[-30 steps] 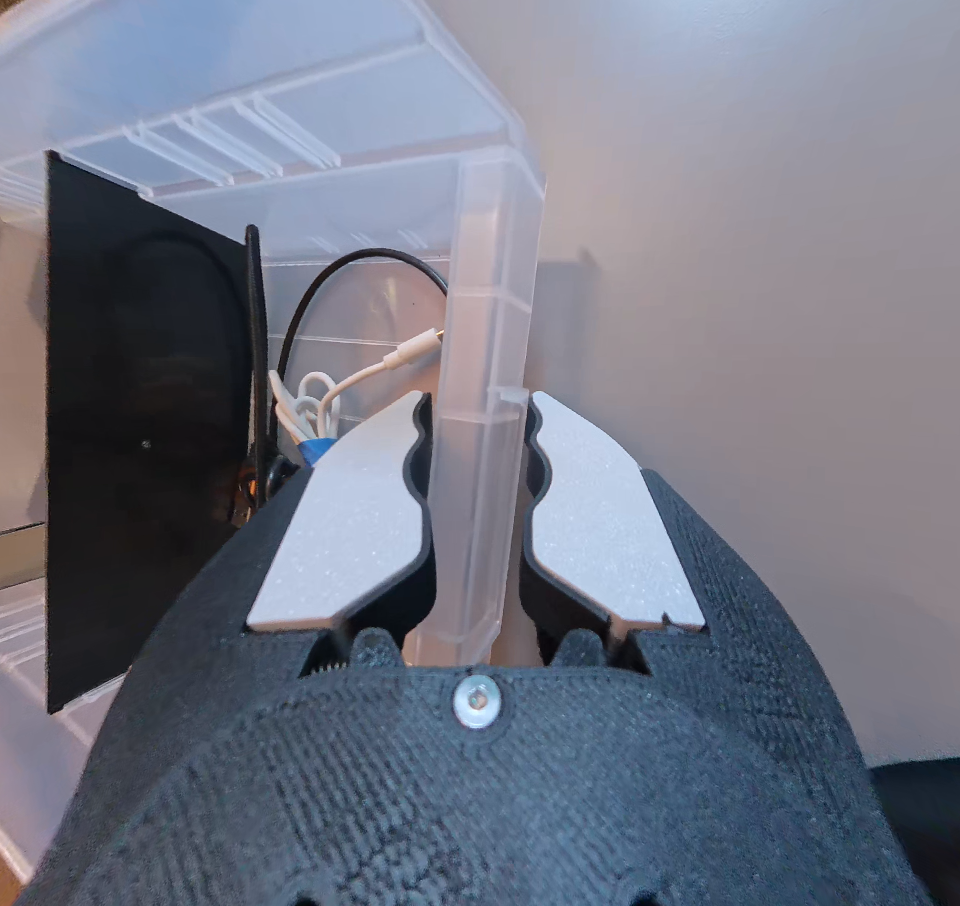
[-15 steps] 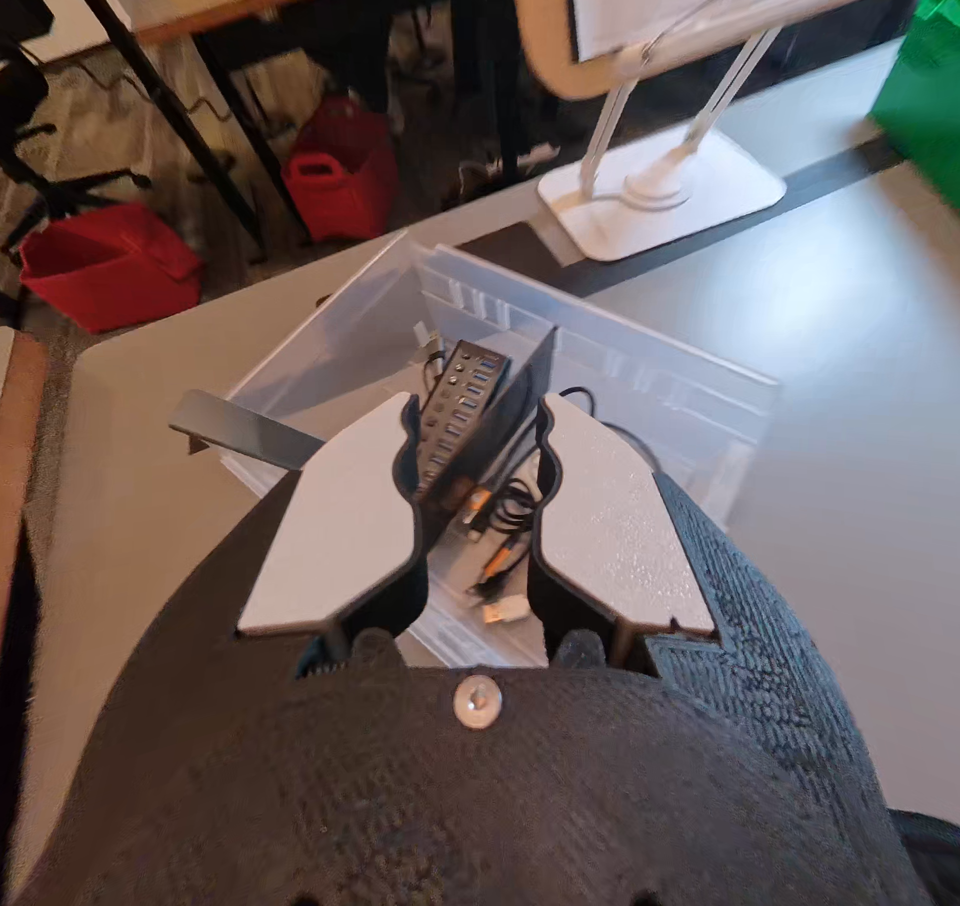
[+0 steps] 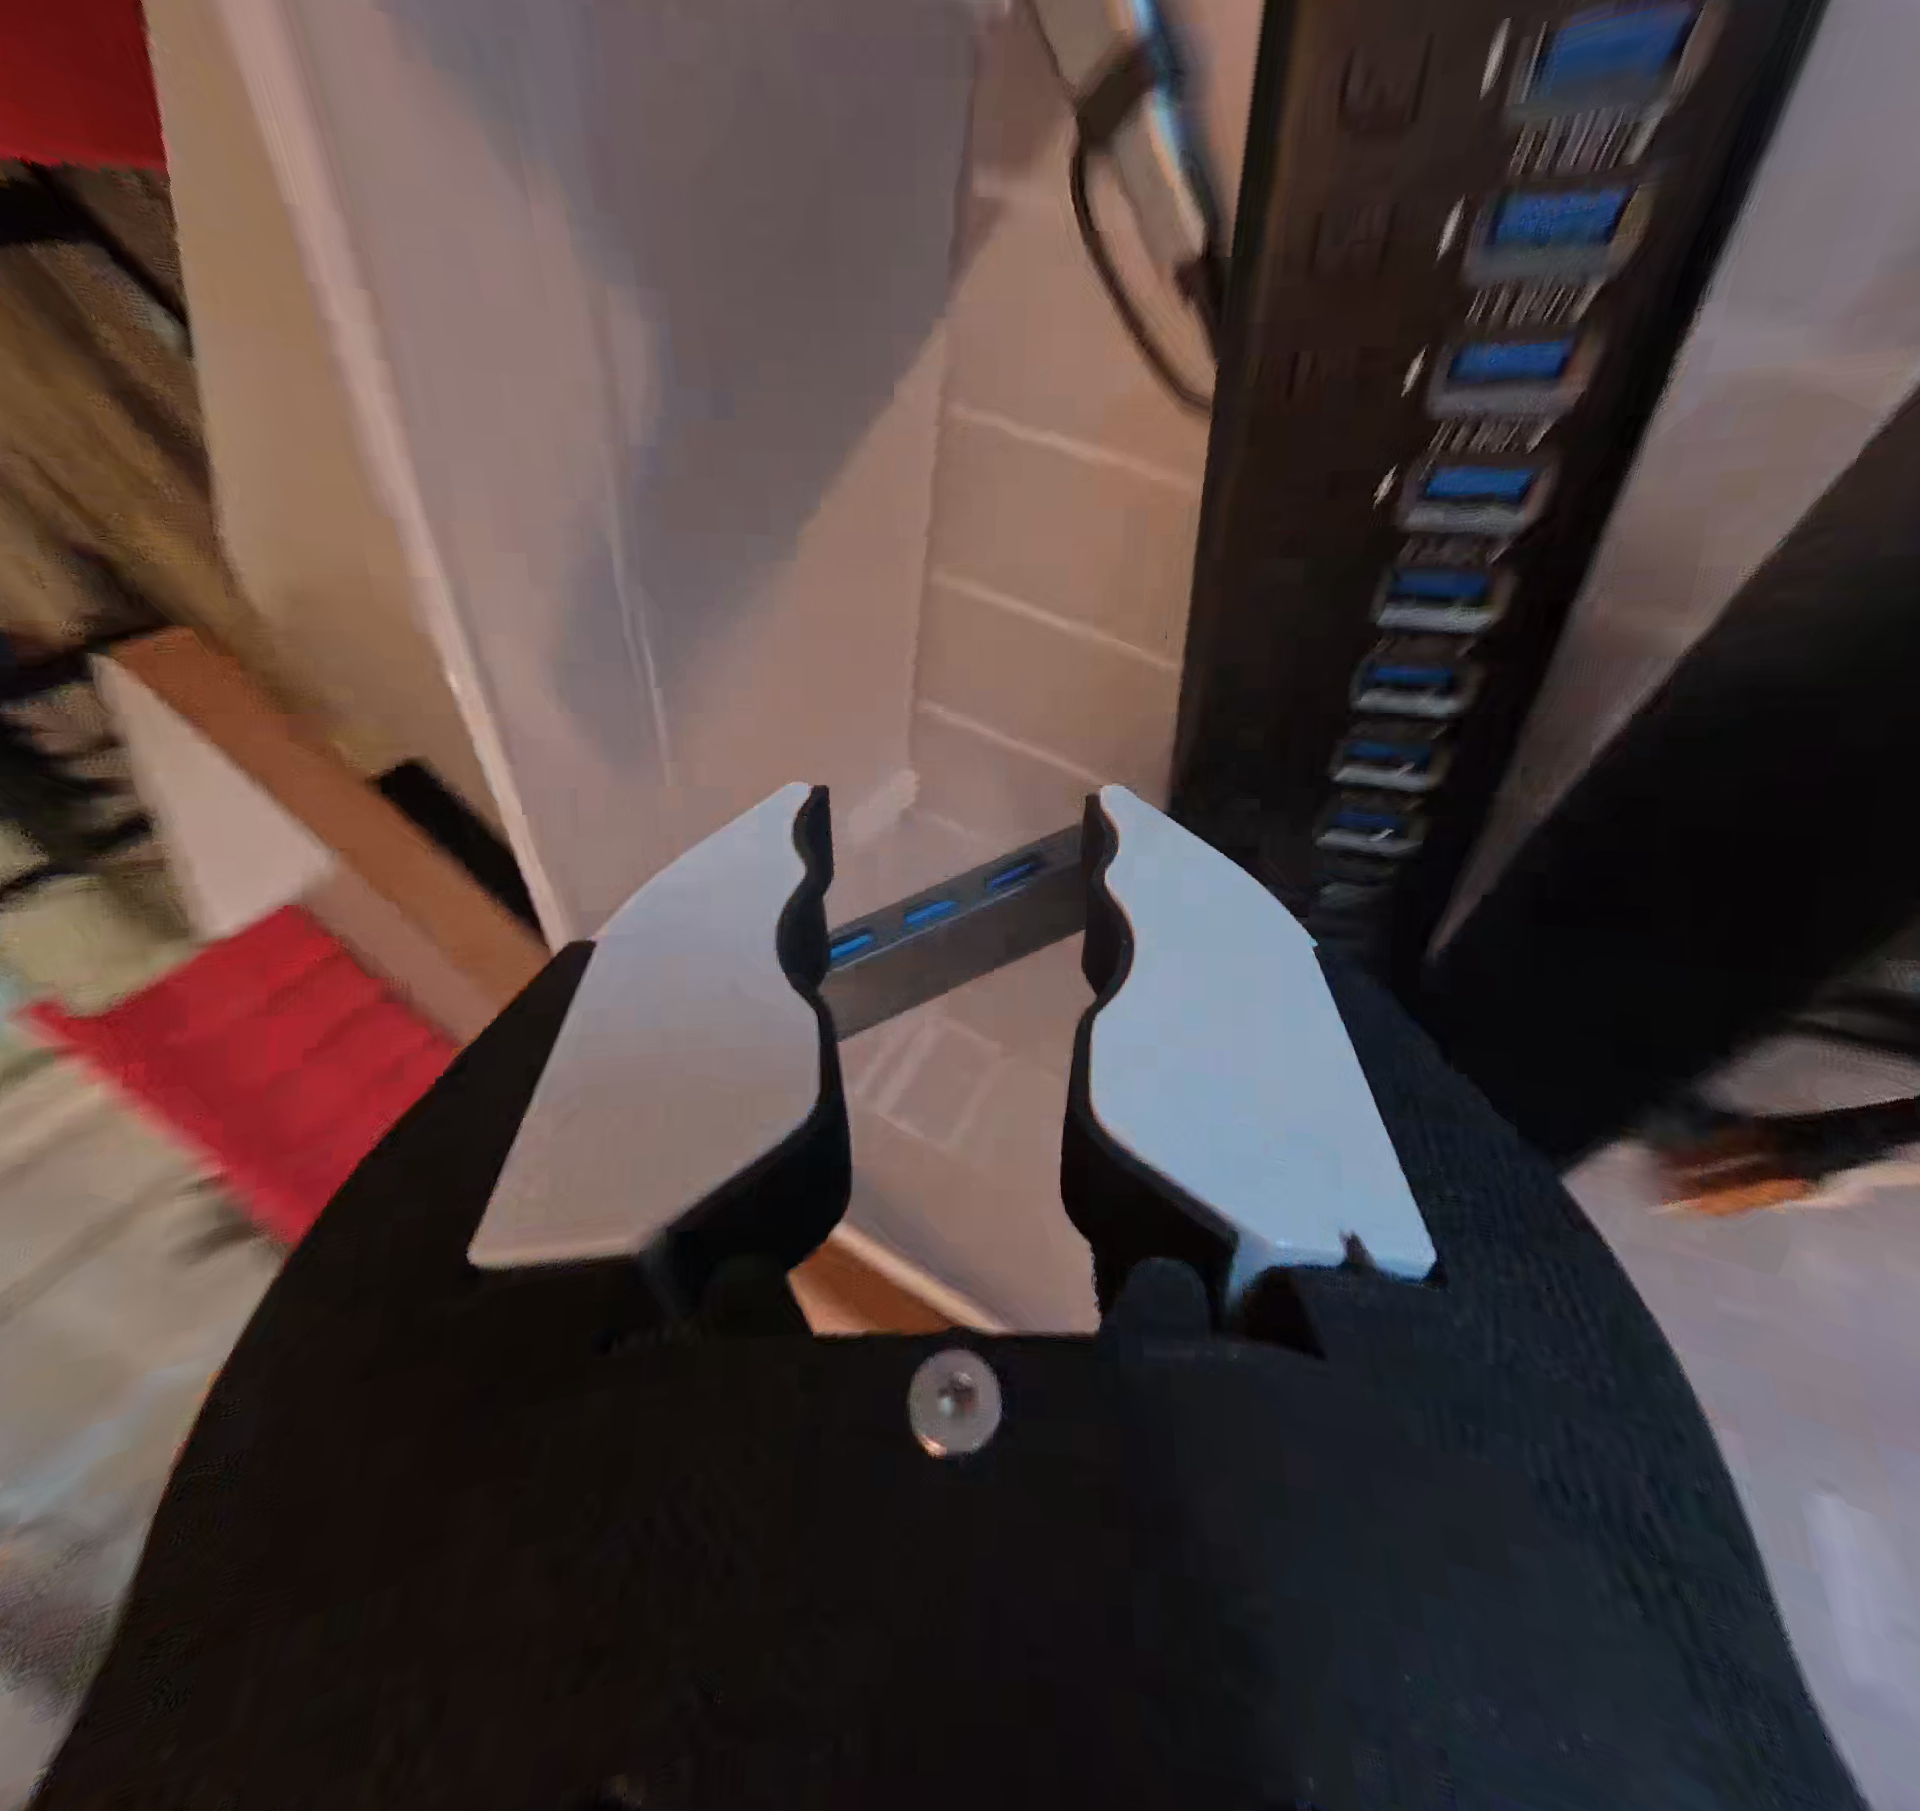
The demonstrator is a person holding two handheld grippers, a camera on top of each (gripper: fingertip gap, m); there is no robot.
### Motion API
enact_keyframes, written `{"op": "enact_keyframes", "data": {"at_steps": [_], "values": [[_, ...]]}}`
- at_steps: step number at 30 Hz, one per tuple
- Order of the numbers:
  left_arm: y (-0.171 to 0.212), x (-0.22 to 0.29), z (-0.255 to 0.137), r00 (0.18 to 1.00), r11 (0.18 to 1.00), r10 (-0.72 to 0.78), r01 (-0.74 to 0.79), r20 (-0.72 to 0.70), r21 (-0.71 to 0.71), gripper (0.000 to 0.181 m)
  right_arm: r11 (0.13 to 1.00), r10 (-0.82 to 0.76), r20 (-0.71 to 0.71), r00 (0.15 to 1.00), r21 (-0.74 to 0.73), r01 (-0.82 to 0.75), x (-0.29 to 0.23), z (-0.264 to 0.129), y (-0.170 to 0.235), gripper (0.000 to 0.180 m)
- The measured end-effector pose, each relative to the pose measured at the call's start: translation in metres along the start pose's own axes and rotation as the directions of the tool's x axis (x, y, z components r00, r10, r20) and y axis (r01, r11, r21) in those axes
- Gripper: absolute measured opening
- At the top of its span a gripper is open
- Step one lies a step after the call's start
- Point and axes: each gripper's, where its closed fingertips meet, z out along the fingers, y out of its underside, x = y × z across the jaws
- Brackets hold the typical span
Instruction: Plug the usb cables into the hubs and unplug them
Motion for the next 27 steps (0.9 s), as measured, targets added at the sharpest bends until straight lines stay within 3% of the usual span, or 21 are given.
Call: {"op": "enact_keyframes", "data": {"at_steps": [1, 4, 6, 10, 18, 22, 27], "values": [[0.007, -0.005, 0.005, 0.992, 0.990, 0.113, -0.108, 0.048, -0.090, 0.047, 1.000, -0.003, 0.004, 1.000, -0.007, 0.003, 0.000, 0.001, 0.002, 0.028], [0.013, -0.013, 0.010, 0.893, 0.875, 0.442, -0.407, 0.087, -0.263, 0.045, 1.000, -0.020, 0.021, 1.000, -0.020, 0.021, -0.002, 0.002, 0.007, 0.026], [0.011, -0.013, 0.008, 0.824, 0.793, 0.565, -0.524, 0.052, -0.310, 0.044, 0.999, -0.018, 0.032, 0.999, -0.035, 0.019, -0.003, 0.004, 0.011, 0.026], [0.014, -0.021, 0.004, 0.816, 0.759, 0.578, -0.548, -0.026, -0.351, 0.043, 0.998, 0.038, 0.082, 0.996, -0.042, -0.035, -0.009, 0.006, 0.011, 0.026], [0.050, -0.018, 0.004, 0.825, 0.682, 0.507, -0.561, -0.250, -0.468, 0.060, 0.997, 0.069, 0.091, 0.993, -0.044, -0.065, -0.007, 0.004, 0.012, 0.025], [0.058, -0.011, 0.023, 0.828, 0.676, 0.480, -0.559, -0.288, -0.481, 0.044, 0.997, 0.065, 0.086, 0.994, -0.052, -0.061, -0.006, 0.004, 0.014, 0.025], [0.063, -0.010, 0.024, 0.734, 0.553, 0.609, -0.665, -0.301, -0.502, 0.016, 0.995, 0.093, 0.090, 0.992, -0.051, -0.089, -0.004, 0.003, 0.014, 0.024]]}}
